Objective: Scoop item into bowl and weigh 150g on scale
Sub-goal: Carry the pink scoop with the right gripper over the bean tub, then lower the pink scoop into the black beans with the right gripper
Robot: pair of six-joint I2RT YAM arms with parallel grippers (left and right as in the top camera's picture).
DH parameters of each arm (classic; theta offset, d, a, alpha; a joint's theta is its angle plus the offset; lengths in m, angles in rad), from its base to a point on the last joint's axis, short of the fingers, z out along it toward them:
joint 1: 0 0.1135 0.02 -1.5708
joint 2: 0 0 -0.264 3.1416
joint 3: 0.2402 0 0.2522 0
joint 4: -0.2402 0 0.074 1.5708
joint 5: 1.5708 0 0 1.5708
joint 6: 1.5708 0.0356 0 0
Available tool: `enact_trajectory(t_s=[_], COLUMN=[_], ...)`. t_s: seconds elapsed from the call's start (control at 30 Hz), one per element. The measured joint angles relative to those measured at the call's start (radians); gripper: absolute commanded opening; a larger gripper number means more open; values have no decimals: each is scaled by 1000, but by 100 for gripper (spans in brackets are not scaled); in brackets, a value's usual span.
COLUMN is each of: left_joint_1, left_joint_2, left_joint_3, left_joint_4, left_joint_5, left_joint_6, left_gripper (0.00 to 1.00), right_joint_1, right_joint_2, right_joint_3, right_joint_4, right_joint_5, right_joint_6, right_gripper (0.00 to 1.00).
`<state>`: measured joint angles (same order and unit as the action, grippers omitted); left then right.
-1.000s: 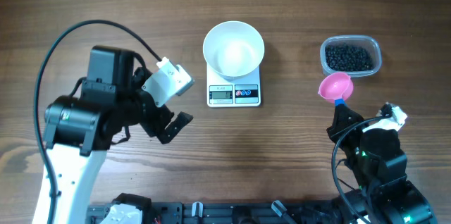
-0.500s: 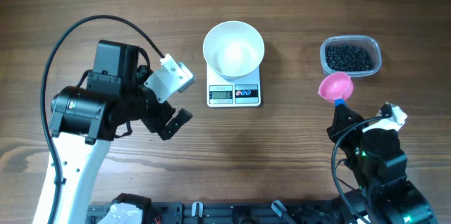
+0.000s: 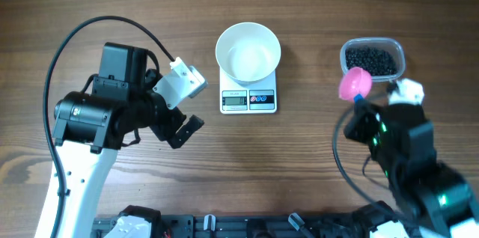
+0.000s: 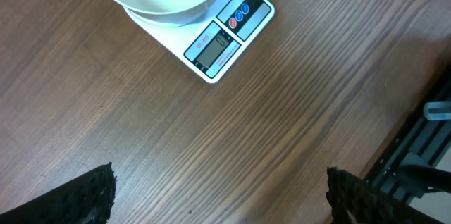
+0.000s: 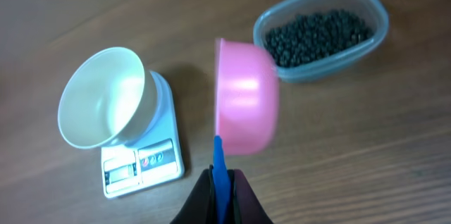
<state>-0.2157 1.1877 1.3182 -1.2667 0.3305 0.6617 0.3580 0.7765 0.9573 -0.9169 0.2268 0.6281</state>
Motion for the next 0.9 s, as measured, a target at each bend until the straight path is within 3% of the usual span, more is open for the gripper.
enact_trajectory(t_s=[0.2, 0.37, 0.6, 0.9], left_joint_1=[0, 0, 0, 0], left_joint_2=[0, 0, 0, 0], left_joint_3=[0, 0, 0, 0], left_joint_4=[1, 2, 1, 1], left_joint_5=[-4, -3, -3, -3], left_joint_6=[0, 0, 0, 0], left_gripper=[100, 100, 100, 100], right_joint_1=[-2, -11, -110, -208], right_joint_2=[388, 608, 674, 856], right_joint_3=[328, 544, 581, 584], right_joint_4=[-230, -270, -269, -211], right_joint_5=[-1, 27, 225, 294], right_joint_6=[-48, -133, -212, -324], right_gripper=[4, 4, 5, 4])
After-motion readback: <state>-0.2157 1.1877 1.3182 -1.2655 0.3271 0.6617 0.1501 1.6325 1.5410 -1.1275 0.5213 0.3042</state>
